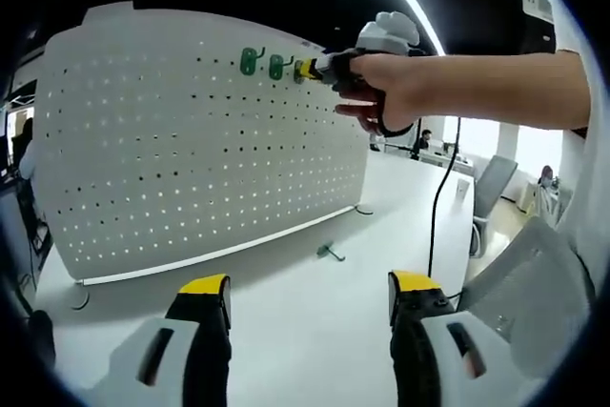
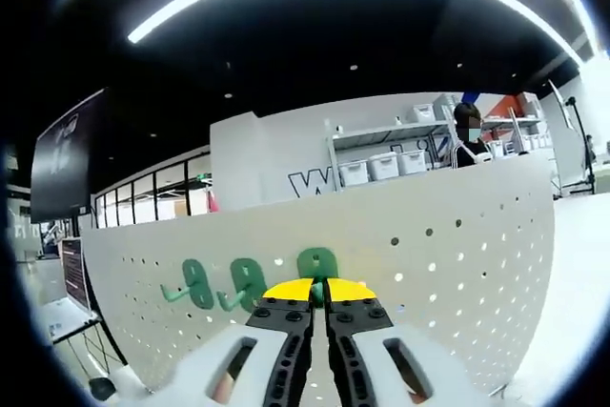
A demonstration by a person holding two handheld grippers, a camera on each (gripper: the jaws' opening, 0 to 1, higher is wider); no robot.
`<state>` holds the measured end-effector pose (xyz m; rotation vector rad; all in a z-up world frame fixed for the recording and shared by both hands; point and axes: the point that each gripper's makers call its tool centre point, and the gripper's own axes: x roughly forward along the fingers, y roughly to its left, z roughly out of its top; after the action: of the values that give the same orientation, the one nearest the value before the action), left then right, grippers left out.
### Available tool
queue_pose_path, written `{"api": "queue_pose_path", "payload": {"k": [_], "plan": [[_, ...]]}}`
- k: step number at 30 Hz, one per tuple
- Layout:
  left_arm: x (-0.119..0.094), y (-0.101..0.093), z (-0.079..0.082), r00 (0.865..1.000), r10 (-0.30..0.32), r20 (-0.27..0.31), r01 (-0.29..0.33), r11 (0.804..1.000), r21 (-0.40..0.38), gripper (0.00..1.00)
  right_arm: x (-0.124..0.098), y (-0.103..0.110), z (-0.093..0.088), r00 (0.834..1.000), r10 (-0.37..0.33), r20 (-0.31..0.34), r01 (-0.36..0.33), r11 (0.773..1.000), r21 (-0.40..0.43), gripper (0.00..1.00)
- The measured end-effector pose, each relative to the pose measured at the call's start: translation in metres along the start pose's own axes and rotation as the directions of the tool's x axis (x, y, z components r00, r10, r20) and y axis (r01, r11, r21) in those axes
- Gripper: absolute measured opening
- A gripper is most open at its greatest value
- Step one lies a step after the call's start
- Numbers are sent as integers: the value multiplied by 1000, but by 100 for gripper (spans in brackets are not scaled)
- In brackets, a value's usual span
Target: Insert the hook assembly into the mounting plate slot until the hook locks in place.
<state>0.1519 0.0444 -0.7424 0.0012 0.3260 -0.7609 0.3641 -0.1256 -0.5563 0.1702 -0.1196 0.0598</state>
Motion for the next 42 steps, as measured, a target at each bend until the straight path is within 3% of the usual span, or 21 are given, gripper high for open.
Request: {"api": "queue_pose_path", "payload": {"k": [9,17,20,23,27,33,38,42], "plan": [[-1,1,2,1000,3,8,-3,1000,-3,69,-1,-1,1,1000,11,-6,-11,1000,11,1],[-1,2,3,1000,5,12,-5,1000,-14,69,-3,1,1,998,66,-22,-66,998,0,3],[-2,2,3,1000,7,12,-7,1000,-14,69,-4,3,0,994,100,-41,-101,995,-26,9],[-1,3,1,1000,11,1,-11,1000,-4,68,-8,2,-3,989,125,-81,-134,983,-124,18],[0,3,0,1000,6,-1,-6,1000,-5,68,-14,8,-8,981,164,-102,-180,967,-178,30],[0,4,-1,1000,6,-3,-6,1000,-5,68,-20,18,-13,967,228,-113,-246,950,-193,40],[0,5,-2,1000,6,-4,-6,1000,-4,68,-21,19,-16,963,241,-119,-260,948,-181,52],[1,5,-2,1000,6,-4,-6,1000,-5,69,-21,19,-17,958,261,-116,-277,950,-146,50]]}}
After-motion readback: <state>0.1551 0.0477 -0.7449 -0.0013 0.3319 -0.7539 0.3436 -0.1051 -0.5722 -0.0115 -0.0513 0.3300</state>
